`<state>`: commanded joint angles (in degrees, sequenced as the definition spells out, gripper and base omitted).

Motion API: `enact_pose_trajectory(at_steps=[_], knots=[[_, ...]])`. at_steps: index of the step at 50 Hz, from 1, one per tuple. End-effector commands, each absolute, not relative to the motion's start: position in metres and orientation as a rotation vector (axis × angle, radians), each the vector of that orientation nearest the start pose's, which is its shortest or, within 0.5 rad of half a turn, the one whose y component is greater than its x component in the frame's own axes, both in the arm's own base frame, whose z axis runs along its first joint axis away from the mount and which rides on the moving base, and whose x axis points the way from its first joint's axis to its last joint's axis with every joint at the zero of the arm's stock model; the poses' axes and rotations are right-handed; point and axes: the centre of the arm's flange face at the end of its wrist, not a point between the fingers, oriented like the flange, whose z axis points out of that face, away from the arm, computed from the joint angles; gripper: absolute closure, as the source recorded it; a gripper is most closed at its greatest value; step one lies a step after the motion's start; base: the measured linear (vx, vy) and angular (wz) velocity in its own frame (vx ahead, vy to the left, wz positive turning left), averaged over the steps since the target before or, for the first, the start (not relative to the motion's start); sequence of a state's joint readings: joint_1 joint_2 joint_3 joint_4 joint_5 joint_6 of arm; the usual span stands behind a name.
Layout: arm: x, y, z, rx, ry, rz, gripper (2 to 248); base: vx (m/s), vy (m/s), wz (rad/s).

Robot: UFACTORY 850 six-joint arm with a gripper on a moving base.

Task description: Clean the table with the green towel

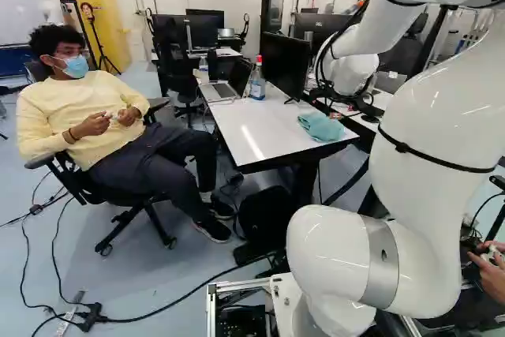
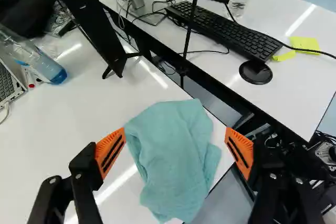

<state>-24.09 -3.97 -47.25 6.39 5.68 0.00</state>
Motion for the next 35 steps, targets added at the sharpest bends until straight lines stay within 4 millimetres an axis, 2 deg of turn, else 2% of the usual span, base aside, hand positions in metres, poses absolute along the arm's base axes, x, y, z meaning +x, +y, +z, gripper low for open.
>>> enact_pose_trajectory(at_steps=[18, 35], knots=[[0.449, -0.195, 0.483, -2.883, 0.767, -1.361, 3, 0.0, 0.0, 0.0], [0.441, -0.175, 0.474, -2.876, 0.706, -1.404, 3, 0.0, 0.0, 0.0]])
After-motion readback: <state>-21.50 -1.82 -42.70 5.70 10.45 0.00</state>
